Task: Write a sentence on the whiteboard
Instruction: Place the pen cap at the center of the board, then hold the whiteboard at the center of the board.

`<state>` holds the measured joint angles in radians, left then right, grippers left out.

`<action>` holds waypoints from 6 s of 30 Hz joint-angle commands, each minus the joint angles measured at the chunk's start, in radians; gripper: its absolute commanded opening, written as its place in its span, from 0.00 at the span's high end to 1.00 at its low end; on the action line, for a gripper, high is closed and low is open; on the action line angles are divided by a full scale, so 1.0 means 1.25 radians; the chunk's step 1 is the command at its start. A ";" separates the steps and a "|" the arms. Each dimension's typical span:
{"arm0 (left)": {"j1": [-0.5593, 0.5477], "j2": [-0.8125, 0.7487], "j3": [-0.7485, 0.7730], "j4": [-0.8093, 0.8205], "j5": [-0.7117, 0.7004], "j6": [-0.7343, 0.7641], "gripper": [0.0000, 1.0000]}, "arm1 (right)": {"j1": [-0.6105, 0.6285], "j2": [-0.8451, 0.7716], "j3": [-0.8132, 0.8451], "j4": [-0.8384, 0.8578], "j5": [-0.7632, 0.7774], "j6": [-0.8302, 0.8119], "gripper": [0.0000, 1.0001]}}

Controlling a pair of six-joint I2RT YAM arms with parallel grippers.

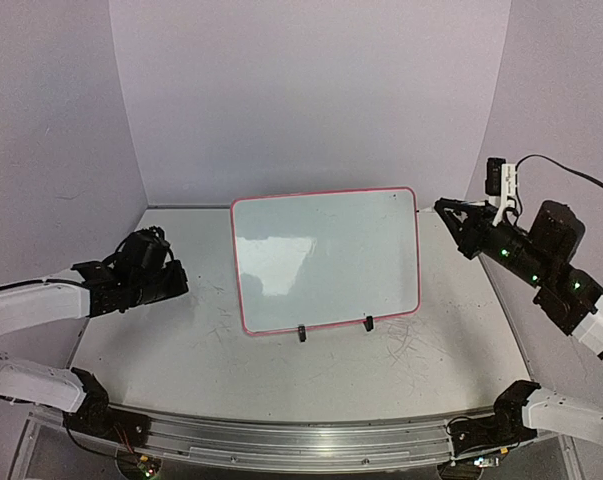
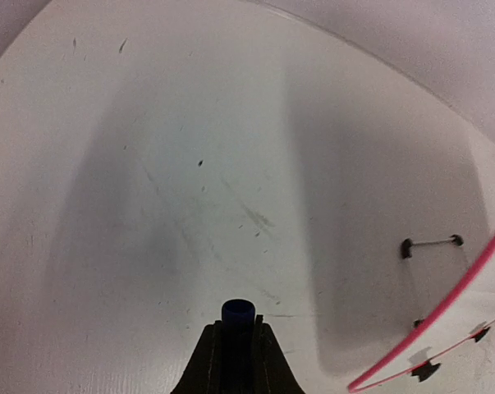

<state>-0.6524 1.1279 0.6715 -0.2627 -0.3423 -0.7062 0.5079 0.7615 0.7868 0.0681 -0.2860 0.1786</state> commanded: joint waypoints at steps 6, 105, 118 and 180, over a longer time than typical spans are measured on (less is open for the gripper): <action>0.024 0.261 0.037 -0.017 -0.014 -0.024 1.00 | -0.002 0.014 0.000 0.050 -0.018 -0.005 1.00; 0.252 0.499 0.303 0.546 1.035 0.200 0.29 | 0.236 0.542 0.367 0.075 0.038 -0.039 1.00; 0.251 0.455 0.218 0.709 1.054 0.119 0.46 | 0.265 0.616 0.418 0.107 0.019 -0.044 1.00; 0.227 0.410 0.049 0.910 1.015 0.135 1.00 | 0.391 0.894 0.647 0.123 0.251 -0.136 1.00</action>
<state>-0.3706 1.6600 0.7288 0.8730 0.9409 -0.5236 0.9866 1.8566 1.5414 0.1857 -0.0270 0.0257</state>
